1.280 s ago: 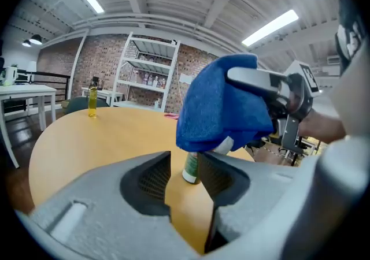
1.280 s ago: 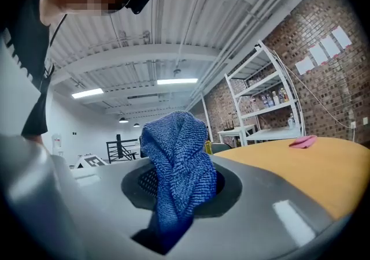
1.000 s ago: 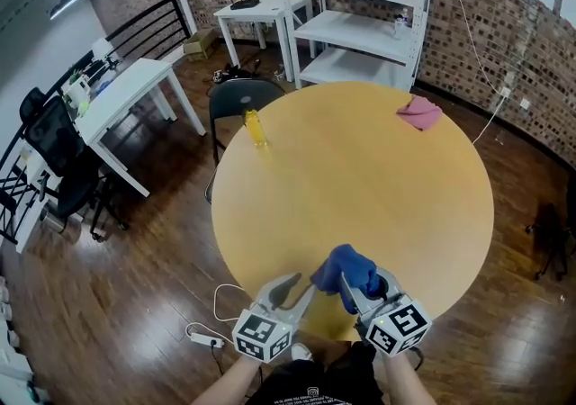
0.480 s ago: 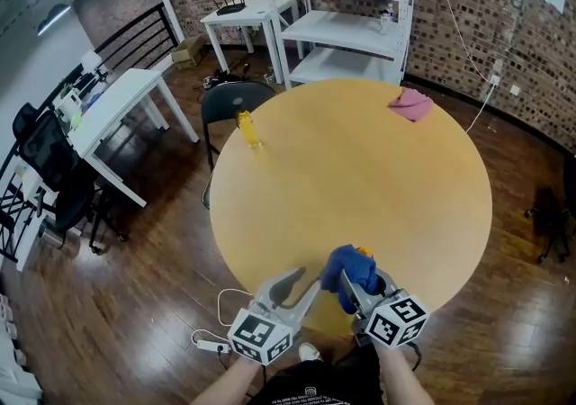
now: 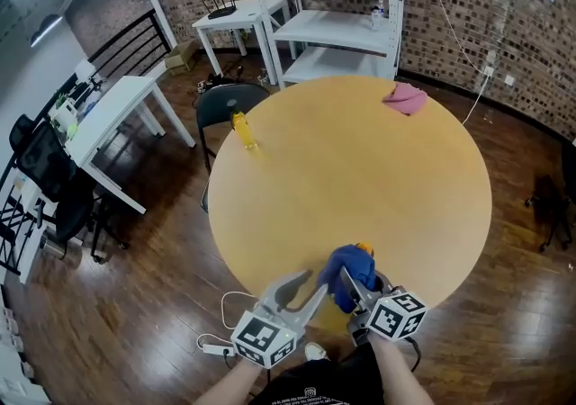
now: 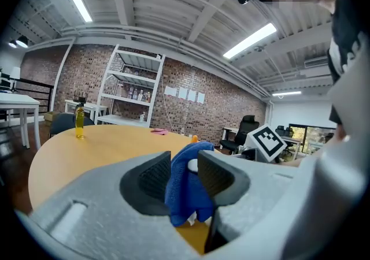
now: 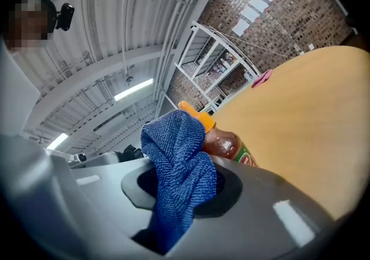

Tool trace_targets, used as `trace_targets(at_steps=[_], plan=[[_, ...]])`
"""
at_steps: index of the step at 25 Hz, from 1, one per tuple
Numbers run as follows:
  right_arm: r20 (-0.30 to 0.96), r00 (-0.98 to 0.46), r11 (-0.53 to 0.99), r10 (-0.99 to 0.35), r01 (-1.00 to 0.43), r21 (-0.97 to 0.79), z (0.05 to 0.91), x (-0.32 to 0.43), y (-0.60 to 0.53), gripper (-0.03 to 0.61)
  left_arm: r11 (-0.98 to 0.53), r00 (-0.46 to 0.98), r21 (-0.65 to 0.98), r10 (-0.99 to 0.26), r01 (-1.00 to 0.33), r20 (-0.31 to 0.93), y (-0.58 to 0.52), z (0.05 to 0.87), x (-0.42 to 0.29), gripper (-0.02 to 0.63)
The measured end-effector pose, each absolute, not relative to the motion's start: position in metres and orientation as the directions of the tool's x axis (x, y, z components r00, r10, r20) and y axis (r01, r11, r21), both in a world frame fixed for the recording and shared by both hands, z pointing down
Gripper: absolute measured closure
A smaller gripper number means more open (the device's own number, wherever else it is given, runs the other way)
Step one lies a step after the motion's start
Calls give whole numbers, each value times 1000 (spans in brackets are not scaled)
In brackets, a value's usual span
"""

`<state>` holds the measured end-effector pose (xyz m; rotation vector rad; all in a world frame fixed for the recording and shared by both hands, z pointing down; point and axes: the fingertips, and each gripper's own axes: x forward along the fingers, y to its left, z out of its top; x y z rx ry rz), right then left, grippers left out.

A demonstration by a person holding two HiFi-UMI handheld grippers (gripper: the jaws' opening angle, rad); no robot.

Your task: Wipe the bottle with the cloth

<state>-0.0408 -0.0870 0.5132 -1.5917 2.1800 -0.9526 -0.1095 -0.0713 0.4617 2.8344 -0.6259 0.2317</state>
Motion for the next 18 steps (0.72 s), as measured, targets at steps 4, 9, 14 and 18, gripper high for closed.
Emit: trace_targets(at_steps=[4, 9, 14, 18], plan=[[152, -359, 170, -921, -720, -673, 519, -44, -84, 488, -888, 898, 178, -387, -425, 210, -69, 462, -111, 466], [173, -344, 119, -923, -681, -722, 537, -45, -81, 488, -892, 901, 175, -379, -417, 213, -69, 464, -113, 466], [197, -341, 84, -919, -657, -749, 550, -45, -79, 488, -895, 902, 171, -375, -412, 213, -67, 462, -112, 466], [213, -341, 52, -915, -626, -778, 561, -46, -79, 488, -898, 904, 164, -372, -408, 212, -66, 461, -111, 466]])
